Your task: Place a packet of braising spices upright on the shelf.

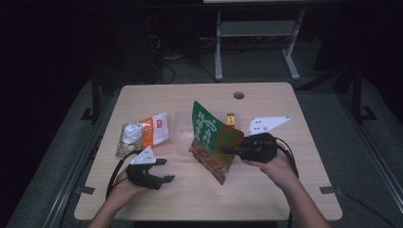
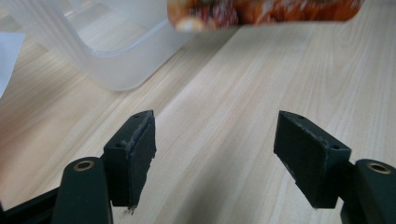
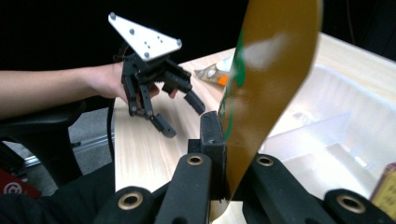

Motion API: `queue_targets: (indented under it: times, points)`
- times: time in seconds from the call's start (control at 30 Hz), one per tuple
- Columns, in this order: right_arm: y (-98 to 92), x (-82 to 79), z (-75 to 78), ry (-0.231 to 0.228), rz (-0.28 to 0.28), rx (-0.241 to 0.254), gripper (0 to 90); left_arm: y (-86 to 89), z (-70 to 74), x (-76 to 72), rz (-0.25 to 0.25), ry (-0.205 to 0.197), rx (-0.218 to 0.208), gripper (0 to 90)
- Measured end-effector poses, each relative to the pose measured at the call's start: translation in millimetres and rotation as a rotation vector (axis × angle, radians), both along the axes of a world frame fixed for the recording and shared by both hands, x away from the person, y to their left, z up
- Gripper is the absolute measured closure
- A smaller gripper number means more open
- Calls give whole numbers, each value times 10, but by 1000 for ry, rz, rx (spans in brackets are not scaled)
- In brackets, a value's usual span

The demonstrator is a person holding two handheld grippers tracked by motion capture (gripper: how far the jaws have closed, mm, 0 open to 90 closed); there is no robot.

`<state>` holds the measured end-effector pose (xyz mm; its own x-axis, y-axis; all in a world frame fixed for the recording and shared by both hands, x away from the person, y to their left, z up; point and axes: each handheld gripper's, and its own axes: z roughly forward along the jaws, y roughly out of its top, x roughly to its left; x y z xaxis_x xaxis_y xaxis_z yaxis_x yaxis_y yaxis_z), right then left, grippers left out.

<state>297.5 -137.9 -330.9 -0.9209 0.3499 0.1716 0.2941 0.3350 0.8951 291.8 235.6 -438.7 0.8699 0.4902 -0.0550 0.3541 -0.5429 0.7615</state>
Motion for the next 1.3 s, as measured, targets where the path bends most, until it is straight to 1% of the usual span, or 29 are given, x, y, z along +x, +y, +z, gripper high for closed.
queue_targets:
  times: [0.17,0.4,0.57,0.67,0.77,0.87,1.0,1.07,1.13,1.23,1.3]
  points:
    - [-9,56,152,-29,-24,5,899,9,-8,12,14,5,-2,261]
    - [-30,187,326,-73,-60,32,898,-5,-34,21,14,15,8,244]
    - [-53,291,405,-99,-90,40,899,-8,-41,28,13,25,1,237]
    - [-87,386,438,-105,-116,48,899,3,-39,36,8,19,7,237]
    - [-102,465,441,-109,-139,50,898,6,-41,34,12,32,11,237]
    - [-115,539,423,-107,-166,54,899,4,-48,36,15,32,8,237]
    - [-120,615,362,-92,-190,52,898,-6,-67,42,14,35,8,237]
    - [-118,637,327,-89,-201,50,898,-9,-70,44,8,40,18,236]
    - [-119,656,288,-81,-206,54,898,-19,-74,39,5,42,17,236]
    - [-114,679,241,-75,-214,45,898,-20,-76,39,4,39,14,236]
    - [-107,694,210,-76,-218,28,898,-11,-72,46,0,35,22,236]
